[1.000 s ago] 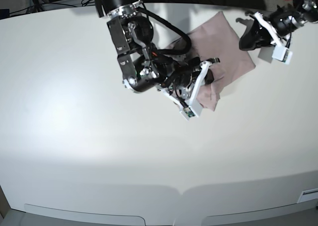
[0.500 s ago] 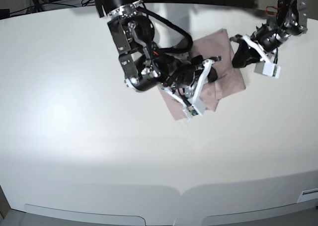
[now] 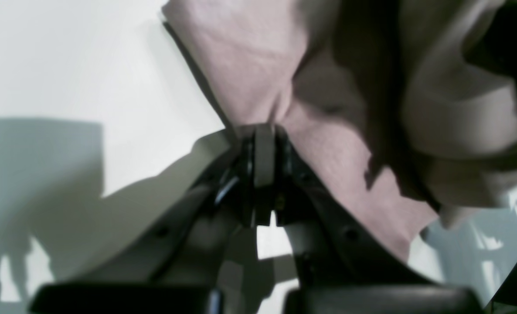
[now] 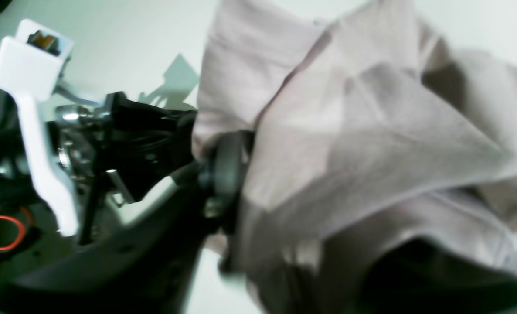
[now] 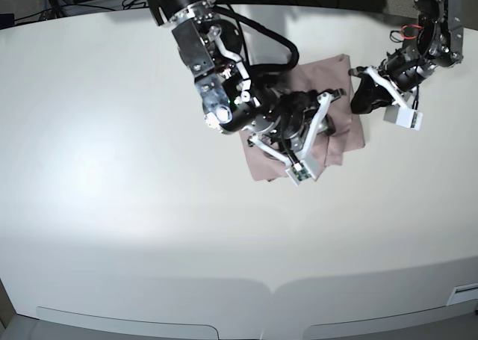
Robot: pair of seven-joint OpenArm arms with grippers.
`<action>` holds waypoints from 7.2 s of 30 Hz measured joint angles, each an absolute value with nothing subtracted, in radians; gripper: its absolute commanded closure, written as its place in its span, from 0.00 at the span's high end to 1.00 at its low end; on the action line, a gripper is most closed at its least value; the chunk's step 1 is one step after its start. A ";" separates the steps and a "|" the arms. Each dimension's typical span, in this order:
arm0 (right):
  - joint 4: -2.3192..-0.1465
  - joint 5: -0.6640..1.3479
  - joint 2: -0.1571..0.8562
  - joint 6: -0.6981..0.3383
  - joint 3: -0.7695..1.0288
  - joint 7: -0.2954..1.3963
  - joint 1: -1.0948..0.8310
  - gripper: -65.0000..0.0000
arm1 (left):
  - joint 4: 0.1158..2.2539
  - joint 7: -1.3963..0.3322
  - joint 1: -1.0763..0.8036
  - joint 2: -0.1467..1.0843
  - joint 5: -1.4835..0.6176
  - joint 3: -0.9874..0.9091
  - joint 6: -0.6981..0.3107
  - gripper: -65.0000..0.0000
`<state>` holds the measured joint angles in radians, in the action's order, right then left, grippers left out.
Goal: Fold the T-shirt properly
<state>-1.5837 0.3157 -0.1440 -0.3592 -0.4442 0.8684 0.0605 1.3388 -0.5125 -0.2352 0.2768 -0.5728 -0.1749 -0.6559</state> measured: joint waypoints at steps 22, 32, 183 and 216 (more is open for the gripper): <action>-1.584 0.552 -0.144 -0.540 -0.445 0.836 0.089 0.51 | 1.328 -0.615 -0.250 0.499 -0.728 -0.171 -0.648 0.00; -1.584 0.368 -0.147 -0.548 -0.318 0.906 0.159 0.22 | 1.338 -0.802 -0.255 0.570 -1.075 -0.196 -0.683 0.00; -1.594 0.357 0.068 -0.694 0.579 0.872 -0.812 0.00 | 1.269 -0.266 -0.954 0.161 -0.324 -0.530 -0.634 0.00; -0.363 0.087 0.304 -0.344 -0.100 0.105 -0.136 0.00 | 0.356 0.099 -0.208 0.105 0.081 -0.536 -0.458 0.00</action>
